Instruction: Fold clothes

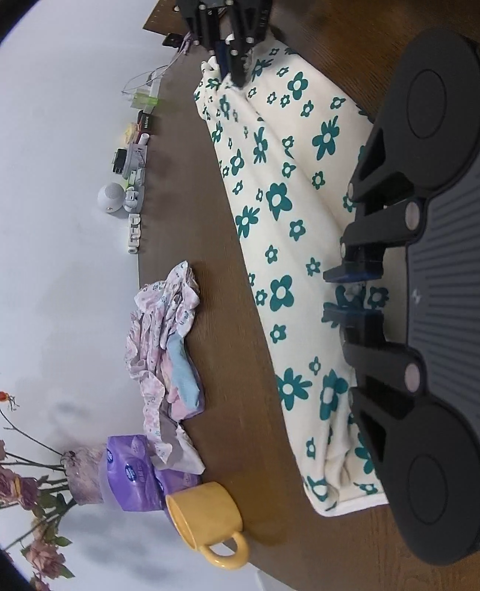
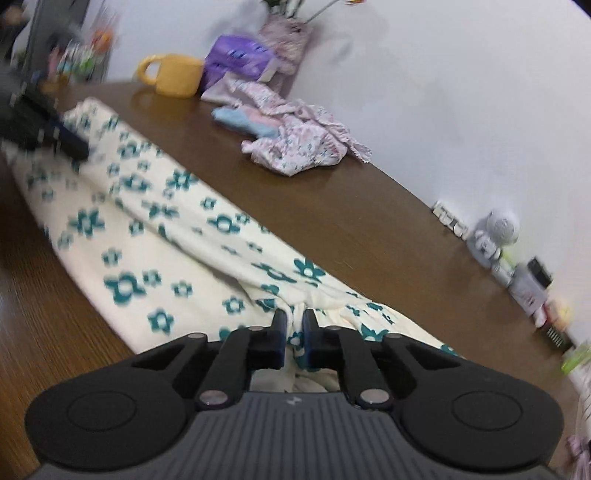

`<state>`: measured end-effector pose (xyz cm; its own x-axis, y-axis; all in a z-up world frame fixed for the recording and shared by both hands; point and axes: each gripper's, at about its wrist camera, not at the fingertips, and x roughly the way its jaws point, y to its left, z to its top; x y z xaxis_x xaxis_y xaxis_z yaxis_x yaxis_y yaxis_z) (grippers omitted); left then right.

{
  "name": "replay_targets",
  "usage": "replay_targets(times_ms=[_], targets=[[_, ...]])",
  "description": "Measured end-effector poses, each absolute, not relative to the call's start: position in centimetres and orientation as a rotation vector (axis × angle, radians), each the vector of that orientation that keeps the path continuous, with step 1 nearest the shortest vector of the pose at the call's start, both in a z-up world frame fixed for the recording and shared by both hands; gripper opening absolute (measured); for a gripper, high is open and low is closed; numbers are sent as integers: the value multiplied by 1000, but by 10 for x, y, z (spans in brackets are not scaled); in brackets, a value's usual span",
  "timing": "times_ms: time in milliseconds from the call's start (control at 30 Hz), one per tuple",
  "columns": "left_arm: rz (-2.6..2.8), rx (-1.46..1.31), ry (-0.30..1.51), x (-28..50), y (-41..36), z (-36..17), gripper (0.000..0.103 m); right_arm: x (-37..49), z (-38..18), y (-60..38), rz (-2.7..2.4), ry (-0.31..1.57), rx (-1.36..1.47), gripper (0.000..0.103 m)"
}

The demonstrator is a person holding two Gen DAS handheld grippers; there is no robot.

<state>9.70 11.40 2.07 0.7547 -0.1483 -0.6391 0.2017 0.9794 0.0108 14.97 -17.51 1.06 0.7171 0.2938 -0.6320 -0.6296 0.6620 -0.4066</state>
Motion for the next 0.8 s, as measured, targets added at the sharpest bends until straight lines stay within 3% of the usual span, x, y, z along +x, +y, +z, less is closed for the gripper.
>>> replay_targets(times_ms=[200,333,367,400,467,533,733,800], targets=[[-186,66,679,94,117,20,13,148,1,-178,526,550,-708,5],[-183,48,672,94,118,20,15,152,15,-193,560,584,-555,8],[-185,44,671,94,119,20,15,153,19,-198,570,594,-510,12],[-186,40,670,93,119,21,14,154,23,-203,580,603,-464,24],[-190,30,651,90,119,26,27,157,32,-212,598,621,-374,41],[-196,8,615,85,120,32,32,160,40,-221,616,639,-283,42],[-191,-30,554,88,102,41,30,163,47,-211,667,584,-68,41],[-205,-7,572,94,90,39,30,162,41,-190,688,565,-68,34]])
